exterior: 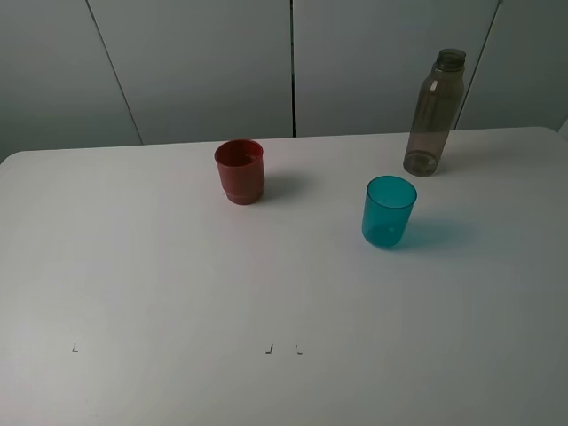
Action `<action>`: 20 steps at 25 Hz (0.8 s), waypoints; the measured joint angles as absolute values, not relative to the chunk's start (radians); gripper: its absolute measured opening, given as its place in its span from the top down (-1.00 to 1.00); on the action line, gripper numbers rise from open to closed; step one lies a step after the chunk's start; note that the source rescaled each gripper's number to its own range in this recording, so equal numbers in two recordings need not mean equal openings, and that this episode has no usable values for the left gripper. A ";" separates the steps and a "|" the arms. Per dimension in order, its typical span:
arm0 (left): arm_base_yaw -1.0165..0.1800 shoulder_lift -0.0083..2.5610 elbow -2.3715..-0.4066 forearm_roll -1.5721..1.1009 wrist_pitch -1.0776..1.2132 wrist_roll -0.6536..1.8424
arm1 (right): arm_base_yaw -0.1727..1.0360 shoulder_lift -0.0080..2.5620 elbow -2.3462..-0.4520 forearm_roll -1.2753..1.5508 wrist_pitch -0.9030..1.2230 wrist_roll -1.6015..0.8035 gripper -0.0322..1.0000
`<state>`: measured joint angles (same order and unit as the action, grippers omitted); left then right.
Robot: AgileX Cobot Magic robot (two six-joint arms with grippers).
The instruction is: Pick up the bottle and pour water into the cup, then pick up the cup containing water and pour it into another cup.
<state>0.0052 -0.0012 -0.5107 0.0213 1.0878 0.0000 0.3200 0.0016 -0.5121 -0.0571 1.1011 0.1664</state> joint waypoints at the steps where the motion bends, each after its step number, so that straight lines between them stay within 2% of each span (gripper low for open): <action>1: 0.005 -0.001 -0.511 0.021 1.088 0.000 | 0.320 0.002 -0.512 -0.061 1.101 0.170 -1.00; 4: 0.005 -0.001 -0.511 0.021 1.088 0.000 | 0.303 0.002 -0.512 -0.063 1.101 0.173 -1.00; 14: 0.005 -0.001 -0.511 0.021 1.088 0.000 | 0.099 0.000 -0.512 -0.008 1.097 0.090 -1.00; 20: 0.005 -0.001 -0.511 0.021 1.088 0.000 | 0.078 0.000 -0.512 0.014 1.097 0.061 -1.00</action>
